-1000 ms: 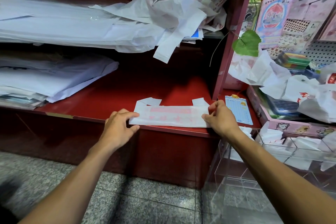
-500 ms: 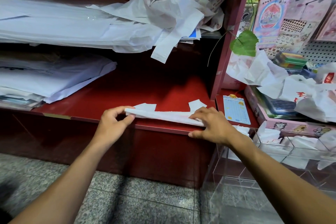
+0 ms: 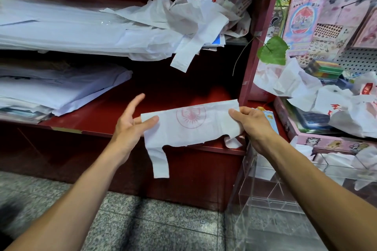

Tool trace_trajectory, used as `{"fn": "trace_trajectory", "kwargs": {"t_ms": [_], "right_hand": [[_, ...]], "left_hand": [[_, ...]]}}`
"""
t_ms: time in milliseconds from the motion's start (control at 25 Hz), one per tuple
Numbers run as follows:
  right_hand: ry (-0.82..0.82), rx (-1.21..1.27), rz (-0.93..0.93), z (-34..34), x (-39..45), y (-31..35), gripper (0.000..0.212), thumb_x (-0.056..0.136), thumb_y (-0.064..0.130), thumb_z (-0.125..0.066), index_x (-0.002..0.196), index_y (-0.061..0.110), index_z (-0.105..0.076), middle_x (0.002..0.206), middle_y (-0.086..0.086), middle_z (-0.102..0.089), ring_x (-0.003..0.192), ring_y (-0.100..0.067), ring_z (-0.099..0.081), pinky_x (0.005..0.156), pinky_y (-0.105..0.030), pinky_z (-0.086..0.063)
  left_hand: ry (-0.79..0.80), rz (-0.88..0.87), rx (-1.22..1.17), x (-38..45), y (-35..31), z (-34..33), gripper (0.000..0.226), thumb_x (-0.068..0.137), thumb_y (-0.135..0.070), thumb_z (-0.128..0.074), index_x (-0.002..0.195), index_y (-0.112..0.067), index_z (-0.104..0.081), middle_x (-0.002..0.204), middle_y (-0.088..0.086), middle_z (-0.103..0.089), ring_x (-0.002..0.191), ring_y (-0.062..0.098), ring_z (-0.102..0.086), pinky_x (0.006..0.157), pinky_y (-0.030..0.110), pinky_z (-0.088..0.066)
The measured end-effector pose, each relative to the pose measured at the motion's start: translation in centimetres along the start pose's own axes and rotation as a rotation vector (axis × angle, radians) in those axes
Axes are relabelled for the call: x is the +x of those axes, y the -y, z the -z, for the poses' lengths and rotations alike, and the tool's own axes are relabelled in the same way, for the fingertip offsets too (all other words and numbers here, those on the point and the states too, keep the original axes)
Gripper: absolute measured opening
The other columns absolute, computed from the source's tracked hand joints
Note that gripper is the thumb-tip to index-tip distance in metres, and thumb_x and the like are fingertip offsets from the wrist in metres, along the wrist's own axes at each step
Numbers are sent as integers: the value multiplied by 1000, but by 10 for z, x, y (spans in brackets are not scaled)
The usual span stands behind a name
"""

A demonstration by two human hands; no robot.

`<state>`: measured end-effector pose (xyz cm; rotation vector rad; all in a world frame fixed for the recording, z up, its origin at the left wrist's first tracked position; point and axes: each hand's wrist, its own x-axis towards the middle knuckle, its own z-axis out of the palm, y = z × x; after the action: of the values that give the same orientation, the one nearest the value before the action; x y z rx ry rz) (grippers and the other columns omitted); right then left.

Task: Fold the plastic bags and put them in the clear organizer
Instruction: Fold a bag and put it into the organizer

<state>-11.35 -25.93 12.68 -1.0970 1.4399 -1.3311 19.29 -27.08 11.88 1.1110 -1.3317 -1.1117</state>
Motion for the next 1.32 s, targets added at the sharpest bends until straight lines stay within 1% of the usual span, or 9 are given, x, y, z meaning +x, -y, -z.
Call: {"fn": "trace_trajectory", "kwargs": {"t_ms": [160,320,440,520,600,720,880,1120,1320], "right_hand": [[-155,150,-97,-4,2,3,6,89,13,-70,91,10,-65,77,-3,-71,61,-13,-67,54,-24,-51],[-293,146,-118,-2,4,2,14,85,12,-72,91,11,-59,77,-4,-64,63,-18,-62,57,-25,-48],[-98,117,-140,0,0,7,6,83,8,-63,88,9,-65,69,-11,-67,57,-25,-64,52,-26,-50],[10,93,-143,1,-3,8,16,84,5,-59,85,14,-71,72,-6,-69,58,-15,-63,52,-24,-49],[87,190,-148,0,-2,6,22,85,0,-59,97,13,-72,84,-7,-70,68,-14,-64,59,-24,-52],[115,206,-141,1,4,3,46,79,-18,-52,116,8,-63,93,-12,-65,76,-19,-63,60,-24,-54],[-13,-123,-60,1,7,-5,33,83,-12,-56,101,11,-71,81,-4,-66,71,-13,-59,60,-21,-46],[-163,-251,110,4,6,-4,24,87,13,-67,64,20,-63,61,7,-57,59,-11,-50,54,-24,-38],[-180,-183,113,4,9,-3,18,94,22,-63,76,18,-65,71,5,-63,61,-8,-55,51,-19,-43]], "left_hand": [[96,35,9,-4,-6,-6,49,85,-29,-73,126,-48,-54,95,6,-76,93,20,-72,81,36,-52],[73,108,105,-4,-4,-14,44,86,-9,-70,113,-42,-63,88,7,-75,82,17,-70,78,30,-51],[-123,162,32,2,-6,-19,23,85,-3,-66,86,-25,-73,85,6,-68,64,14,-60,57,25,-45],[-175,305,-118,6,-7,-18,15,86,-5,-62,85,-16,-73,86,7,-67,59,13,-58,49,22,-44],[-122,431,-290,7,-7,-15,15,87,-16,-61,94,-10,-73,87,7,-66,64,15,-59,52,24,-48],[-22,393,-386,7,-7,-9,25,88,-19,-63,109,-8,-71,90,3,-69,81,15,-64,71,29,-51],[-78,204,104,5,4,-14,34,79,0,-74,107,-18,-73,104,1,-73,100,15,-68,91,31,-52],[-240,58,97,7,4,-12,9,84,-16,-76,82,-25,-75,103,4,-70,88,16,-69,73,26,-53],[-50,190,70,4,7,-9,8,88,-20,-72,93,-16,-78,94,4,-77,91,21,-73,83,35,-55]]}}
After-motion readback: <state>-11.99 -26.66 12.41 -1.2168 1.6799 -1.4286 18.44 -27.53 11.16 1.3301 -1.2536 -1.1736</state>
